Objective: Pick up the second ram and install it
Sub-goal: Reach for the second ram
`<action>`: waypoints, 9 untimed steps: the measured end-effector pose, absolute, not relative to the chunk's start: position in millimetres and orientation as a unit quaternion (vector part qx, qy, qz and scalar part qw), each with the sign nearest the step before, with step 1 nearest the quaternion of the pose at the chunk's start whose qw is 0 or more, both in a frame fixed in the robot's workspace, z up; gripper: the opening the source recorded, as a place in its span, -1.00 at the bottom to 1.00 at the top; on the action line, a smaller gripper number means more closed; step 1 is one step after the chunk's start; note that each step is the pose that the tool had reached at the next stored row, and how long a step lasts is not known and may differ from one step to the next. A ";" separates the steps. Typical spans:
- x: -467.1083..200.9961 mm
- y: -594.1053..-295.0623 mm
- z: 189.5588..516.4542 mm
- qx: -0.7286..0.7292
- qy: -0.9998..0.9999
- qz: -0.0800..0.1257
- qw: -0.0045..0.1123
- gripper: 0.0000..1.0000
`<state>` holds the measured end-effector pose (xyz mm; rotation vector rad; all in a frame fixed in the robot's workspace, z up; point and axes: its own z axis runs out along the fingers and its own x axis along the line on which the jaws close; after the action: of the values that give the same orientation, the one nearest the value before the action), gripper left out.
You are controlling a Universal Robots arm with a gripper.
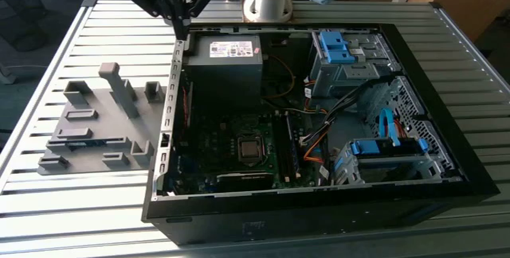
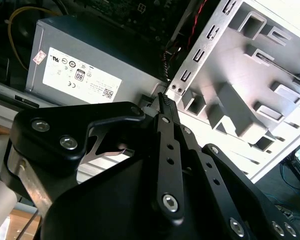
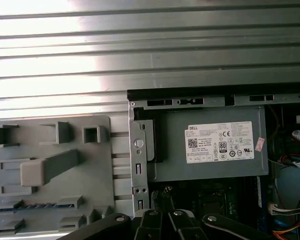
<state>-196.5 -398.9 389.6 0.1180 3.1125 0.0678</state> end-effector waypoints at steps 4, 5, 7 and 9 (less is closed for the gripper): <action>-198.1 -398.9 389.5 0.038 0.999 0.022 0.013 -0.79; -198.4 -399.0 389.4 0.038 0.999 0.022 0.013 -0.79; -199.1 -398.9 389.4 0.038 0.999 0.022 0.013 -0.79; -199.7 -398.9 389.3 0.038 0.999 0.022 0.013 -0.79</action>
<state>-199.7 -398.9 389.3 0.1180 3.1126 0.0676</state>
